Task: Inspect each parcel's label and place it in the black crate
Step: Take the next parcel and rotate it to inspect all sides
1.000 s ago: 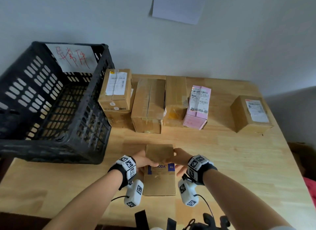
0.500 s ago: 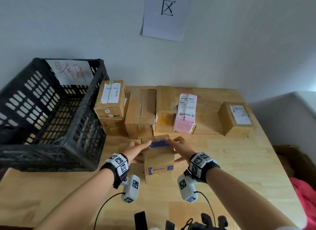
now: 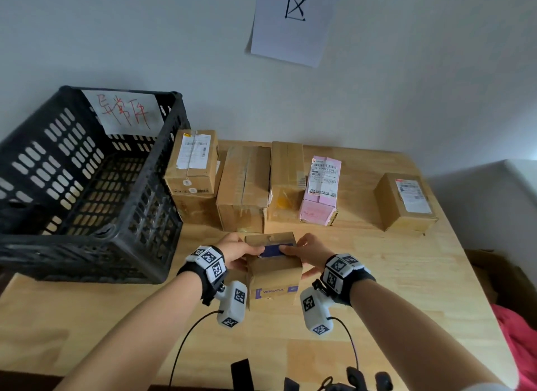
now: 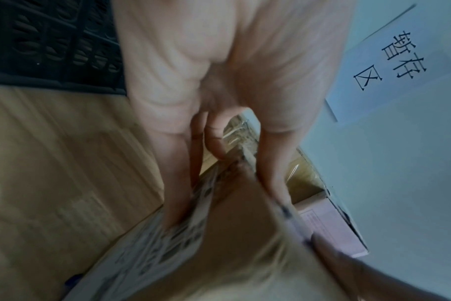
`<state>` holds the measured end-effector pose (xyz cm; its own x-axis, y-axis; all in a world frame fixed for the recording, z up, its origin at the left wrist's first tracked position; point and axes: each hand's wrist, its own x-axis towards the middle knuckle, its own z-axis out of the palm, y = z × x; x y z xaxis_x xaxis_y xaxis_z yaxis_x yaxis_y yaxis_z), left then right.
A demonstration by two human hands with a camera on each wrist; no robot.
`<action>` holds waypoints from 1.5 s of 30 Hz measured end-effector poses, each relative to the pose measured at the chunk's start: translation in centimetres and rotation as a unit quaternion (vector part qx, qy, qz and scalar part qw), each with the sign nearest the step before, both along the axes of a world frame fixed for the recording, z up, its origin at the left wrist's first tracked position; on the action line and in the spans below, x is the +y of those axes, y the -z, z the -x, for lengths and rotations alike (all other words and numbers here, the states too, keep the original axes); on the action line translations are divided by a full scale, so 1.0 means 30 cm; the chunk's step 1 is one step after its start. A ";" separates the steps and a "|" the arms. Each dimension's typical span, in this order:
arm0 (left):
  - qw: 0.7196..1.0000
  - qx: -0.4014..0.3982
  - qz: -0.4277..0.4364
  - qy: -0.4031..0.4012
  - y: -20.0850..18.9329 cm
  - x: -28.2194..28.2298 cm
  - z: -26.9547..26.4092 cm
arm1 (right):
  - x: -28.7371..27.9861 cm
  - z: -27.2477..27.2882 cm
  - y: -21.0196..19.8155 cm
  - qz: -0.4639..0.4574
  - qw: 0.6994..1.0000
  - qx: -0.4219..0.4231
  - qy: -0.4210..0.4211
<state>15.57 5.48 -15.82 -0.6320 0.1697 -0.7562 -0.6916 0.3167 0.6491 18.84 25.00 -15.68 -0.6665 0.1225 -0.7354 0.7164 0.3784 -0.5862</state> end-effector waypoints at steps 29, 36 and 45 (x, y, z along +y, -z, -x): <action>0.998 -0.049 0.019 0.037 0.100 -0.028 -0.162 | 0.016 -0.054 0.109 0.102 0.992 -0.070 -0.001; 0.995 -0.045 0.061 0.067 0.089 -0.032 -0.133 | 0.046 -0.056 0.093 0.116 0.990 -0.076 0.016; 0.993 -0.034 0.081 0.082 0.055 -0.019 -0.079 | 0.080 -0.063 0.069 0.059 0.996 -0.060 0.023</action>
